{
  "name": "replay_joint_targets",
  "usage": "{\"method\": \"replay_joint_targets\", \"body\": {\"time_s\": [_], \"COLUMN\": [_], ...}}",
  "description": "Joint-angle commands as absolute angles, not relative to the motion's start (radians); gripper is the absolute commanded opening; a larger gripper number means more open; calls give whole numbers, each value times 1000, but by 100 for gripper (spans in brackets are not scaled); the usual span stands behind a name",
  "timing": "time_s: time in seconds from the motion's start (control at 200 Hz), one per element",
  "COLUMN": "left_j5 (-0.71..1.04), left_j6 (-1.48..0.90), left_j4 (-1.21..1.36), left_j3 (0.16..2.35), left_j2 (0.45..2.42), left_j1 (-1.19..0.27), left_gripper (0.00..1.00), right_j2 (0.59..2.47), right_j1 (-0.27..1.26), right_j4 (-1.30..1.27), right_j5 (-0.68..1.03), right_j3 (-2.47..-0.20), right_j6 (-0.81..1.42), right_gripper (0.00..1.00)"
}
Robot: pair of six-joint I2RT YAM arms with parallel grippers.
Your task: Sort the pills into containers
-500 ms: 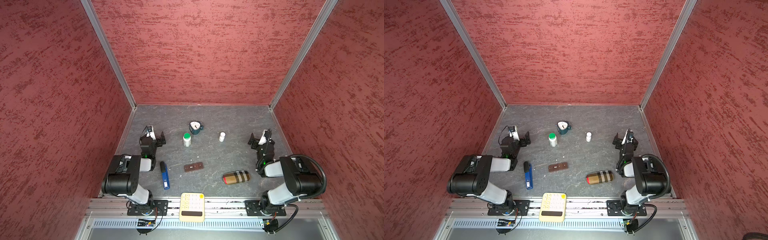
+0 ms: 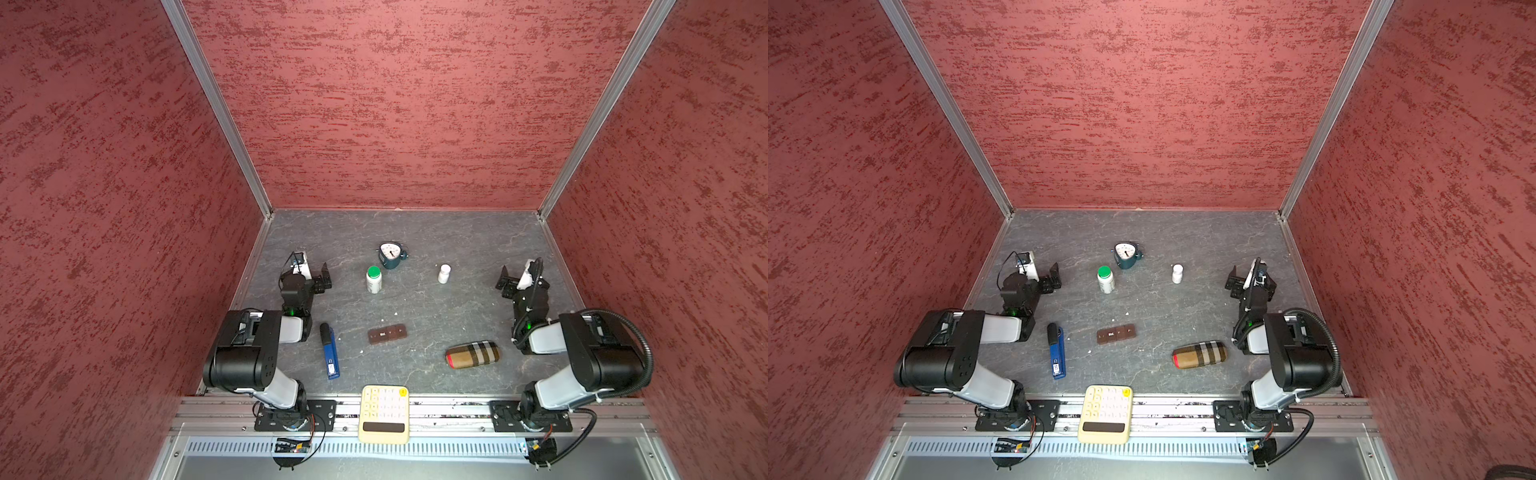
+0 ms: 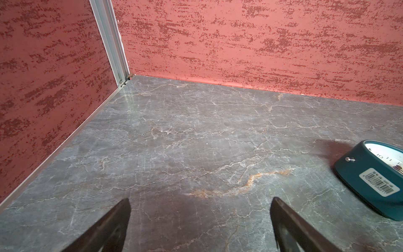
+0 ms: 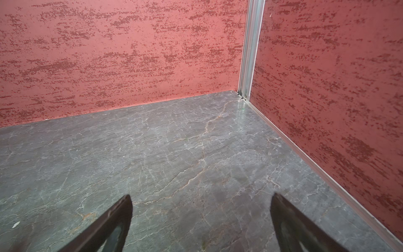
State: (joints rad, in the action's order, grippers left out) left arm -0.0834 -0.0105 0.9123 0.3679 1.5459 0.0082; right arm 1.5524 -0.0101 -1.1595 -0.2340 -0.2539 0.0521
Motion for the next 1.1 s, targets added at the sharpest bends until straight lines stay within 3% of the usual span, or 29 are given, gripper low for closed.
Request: {"method": "replay_joint_targets", "body": {"time_s": [0.0,0.656,0.746,0.817,0.907,0.992,1.092], "left_j5": [-75,-55,-98,-199,-307,-347,-291], "left_j6": [-15,-18,-20,-43,-85,-179,-262], "left_j4": [913,908,894,698,468,238,27], "left_j3": [371,373,371,404,474,564,666], "left_j2": [1537,1537,1505,1362,1171,1048,981], "left_j1": [13,23,15,0,0,2,0], "left_gripper": [99,100,98,96,94,88,83], "right_j2": [1555,1554,1500,1282,1066,1014,1036], "right_j1": [-9,-9,3,23,12,12,12], "right_j4": [-1203,-1197,-1228,-1023,-610,-300,-11], "right_j5": [-222,-220,-248,-342,-429,-365,-248], "right_j3": [-264,-267,-234,-259,-416,-599,-759], "right_j6": [34,35,22,31,206,310,471], "right_gripper": [99,99,89,87,91,91,79]}}
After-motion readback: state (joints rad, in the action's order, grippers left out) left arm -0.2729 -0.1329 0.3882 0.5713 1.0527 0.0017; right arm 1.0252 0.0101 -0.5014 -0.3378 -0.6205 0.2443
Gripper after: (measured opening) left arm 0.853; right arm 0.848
